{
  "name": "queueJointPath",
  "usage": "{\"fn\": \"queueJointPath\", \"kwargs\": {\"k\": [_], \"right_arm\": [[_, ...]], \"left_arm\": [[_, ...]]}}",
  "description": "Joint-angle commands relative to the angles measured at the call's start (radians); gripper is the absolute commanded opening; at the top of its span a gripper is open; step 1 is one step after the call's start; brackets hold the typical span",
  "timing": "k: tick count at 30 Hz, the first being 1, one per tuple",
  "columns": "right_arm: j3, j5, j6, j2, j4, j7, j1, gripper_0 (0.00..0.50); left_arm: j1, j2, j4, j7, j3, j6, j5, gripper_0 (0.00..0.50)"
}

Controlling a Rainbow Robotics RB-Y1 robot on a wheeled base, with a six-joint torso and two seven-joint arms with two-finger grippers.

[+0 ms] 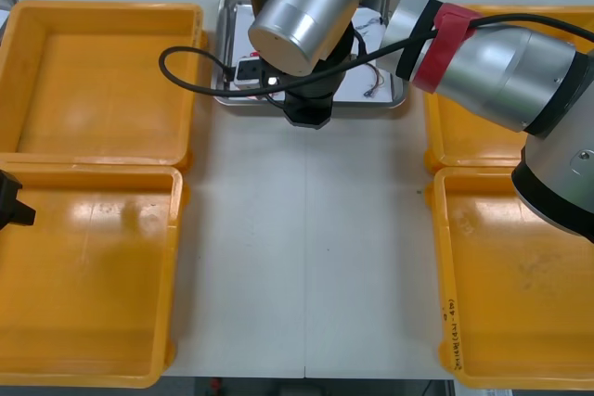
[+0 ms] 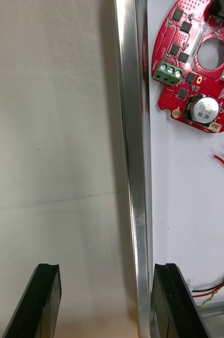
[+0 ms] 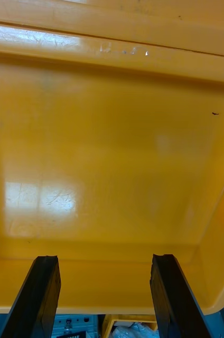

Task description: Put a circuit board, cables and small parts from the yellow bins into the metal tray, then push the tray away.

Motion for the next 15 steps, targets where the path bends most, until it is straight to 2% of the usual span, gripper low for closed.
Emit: {"fn": "queueJointPath", "kwargs": {"k": [1, 8, 10, 13, 15], "right_arm": [[-0.116, 0.022, 0.082, 0.002, -0.093, -0.085, 0.018, 0.500], [-0.206, 0.118, 0.269, -0.024, -0.287, -0.241, 0.111, 0.500], [-0.234, 0.129, 0.320, -0.031, -0.335, -0.275, 0.137, 0.500], [-0.290, 0.132, 0.455, -0.050, -0.416, -0.349, 0.183, 0.500], [-0.323, 0.132, 0.455, -0.065, -0.465, -0.381, 0.208, 0.500]], "left_arm": [[0.022, 0.040, -0.023, -0.083, 0.030, -0.007, -0.009, 0.500], [0.022, 0.040, -0.023, -0.083, 0.030, -0.007, -0.009, 0.500], [0.022, 0.040, -0.023, -0.083, 0.030, -0.007, -0.009, 0.500], [0.022, 0.040, -0.023, -0.083, 0.030, -0.007, -0.009, 0.500], [0.022, 0.040, -0.023, -0.083, 0.030, -0.007, -0.009, 0.500]]}}
